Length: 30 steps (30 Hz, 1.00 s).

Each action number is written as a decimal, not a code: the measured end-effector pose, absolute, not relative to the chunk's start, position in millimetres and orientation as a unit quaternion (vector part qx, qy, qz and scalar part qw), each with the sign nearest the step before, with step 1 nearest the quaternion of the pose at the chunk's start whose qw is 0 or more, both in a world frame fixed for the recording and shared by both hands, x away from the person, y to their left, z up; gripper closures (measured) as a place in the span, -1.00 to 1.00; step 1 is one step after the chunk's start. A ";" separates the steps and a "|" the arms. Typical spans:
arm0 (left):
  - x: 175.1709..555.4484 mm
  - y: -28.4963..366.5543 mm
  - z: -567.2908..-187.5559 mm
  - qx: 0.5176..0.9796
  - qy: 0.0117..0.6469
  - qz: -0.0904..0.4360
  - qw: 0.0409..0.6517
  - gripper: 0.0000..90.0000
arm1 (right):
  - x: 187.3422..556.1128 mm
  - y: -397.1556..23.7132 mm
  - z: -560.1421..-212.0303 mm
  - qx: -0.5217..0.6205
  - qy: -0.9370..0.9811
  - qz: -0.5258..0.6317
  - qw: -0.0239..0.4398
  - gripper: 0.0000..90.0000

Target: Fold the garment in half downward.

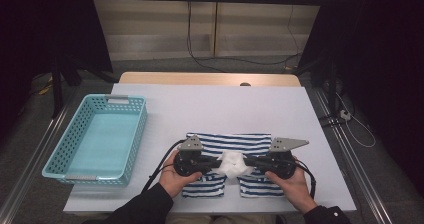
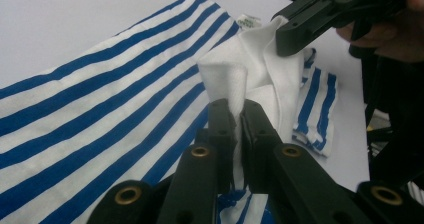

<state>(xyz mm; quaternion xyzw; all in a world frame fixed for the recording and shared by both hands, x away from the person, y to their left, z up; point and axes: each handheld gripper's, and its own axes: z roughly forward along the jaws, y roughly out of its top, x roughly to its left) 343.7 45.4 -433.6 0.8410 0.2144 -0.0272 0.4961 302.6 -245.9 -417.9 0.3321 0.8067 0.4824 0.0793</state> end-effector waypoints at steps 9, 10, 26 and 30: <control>334.3 48.4 -433.0 0.842 0.207 -0.039 0.496 0.87 | 289.9 -245.4 -417.4 0.317 0.812 0.486 0.066 0.91; 332.3 48.3 -433.0 0.843 0.203 -0.041 0.496 0.87 | 288.4 -245.4 -417.4 0.318 0.812 0.485 0.061 0.90; 314.4 50.1 -432.2 0.866 0.154 -0.038 0.475 0.83 | 270.5 -244.8 -421.6 0.295 0.824 0.482 0.043 0.61; 309.8 50.0 -432.1 0.874 0.133 -0.037 0.466 0.84 | 267.1 -243.6 -422.3 0.292 0.826 0.481 0.042 0.45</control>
